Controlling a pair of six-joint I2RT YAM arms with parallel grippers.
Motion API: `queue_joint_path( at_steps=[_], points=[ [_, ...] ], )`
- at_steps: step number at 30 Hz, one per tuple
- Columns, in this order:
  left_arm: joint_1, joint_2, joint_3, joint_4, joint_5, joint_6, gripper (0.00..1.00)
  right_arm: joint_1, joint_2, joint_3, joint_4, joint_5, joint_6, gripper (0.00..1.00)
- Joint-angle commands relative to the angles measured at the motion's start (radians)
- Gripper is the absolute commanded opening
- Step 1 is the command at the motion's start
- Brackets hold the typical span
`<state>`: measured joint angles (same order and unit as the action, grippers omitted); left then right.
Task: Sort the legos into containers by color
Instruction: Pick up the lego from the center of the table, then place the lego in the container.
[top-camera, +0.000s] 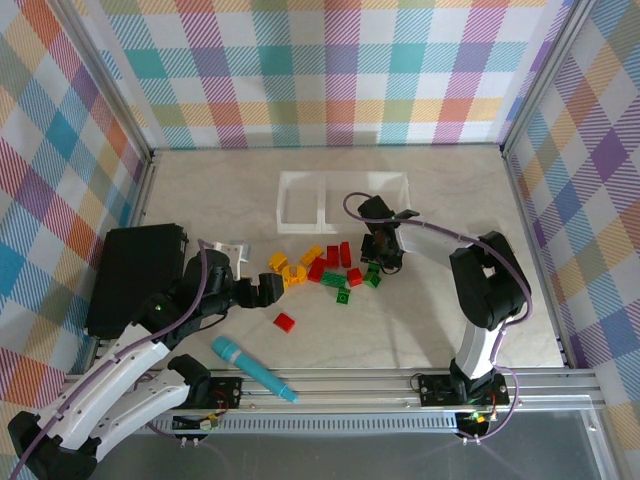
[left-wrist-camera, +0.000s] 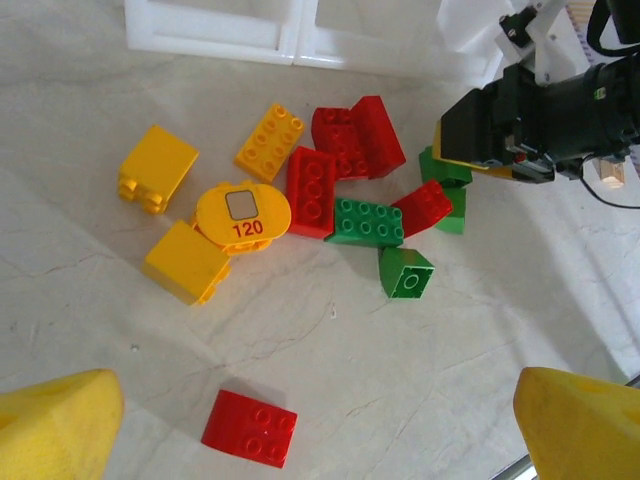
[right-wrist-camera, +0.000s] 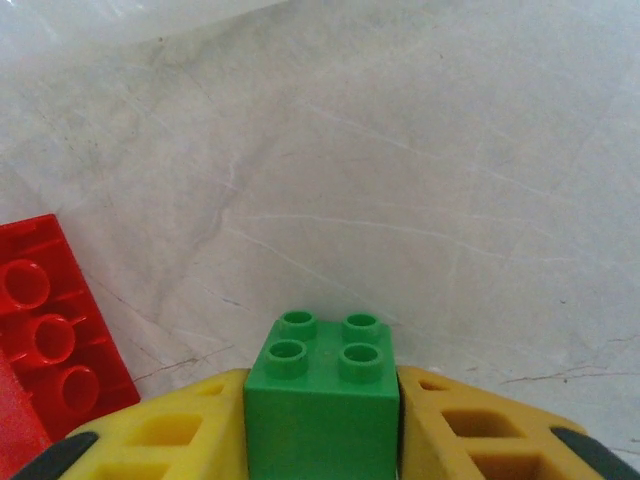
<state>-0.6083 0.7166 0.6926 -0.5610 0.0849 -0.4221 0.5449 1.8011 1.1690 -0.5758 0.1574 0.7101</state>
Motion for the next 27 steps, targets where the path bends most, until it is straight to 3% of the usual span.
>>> queue_joint_path(
  at_steps=[1, 5, 12, 19, 27],
  points=[
    [-0.013, -0.016, 0.047, -0.05, 0.001, 0.019, 1.0, 0.008, -0.054, 0.015, -0.013, 0.018, -0.032, 0.36],
    [-0.015, -0.019, 0.047, -0.054, 0.004, 0.019, 1.0, 0.007, -0.111, 0.037, -0.04, 0.031, -0.064, 0.29],
    [-0.017, -0.02, 0.052, -0.06, -0.001, 0.019, 1.0, -0.016, -0.186, 0.189, -0.132, 0.068, -0.206, 0.3],
    [-0.018, -0.023, 0.064, -0.071, -0.008, 0.022, 1.0, -0.11, -0.065, 0.427, -0.146, 0.018, -0.448, 0.31],
    [-0.017, -0.021, 0.069, -0.079, -0.01, 0.024, 1.0, -0.223, 0.109, 0.607, -0.163, -0.055, -0.563, 0.3]
  ],
)
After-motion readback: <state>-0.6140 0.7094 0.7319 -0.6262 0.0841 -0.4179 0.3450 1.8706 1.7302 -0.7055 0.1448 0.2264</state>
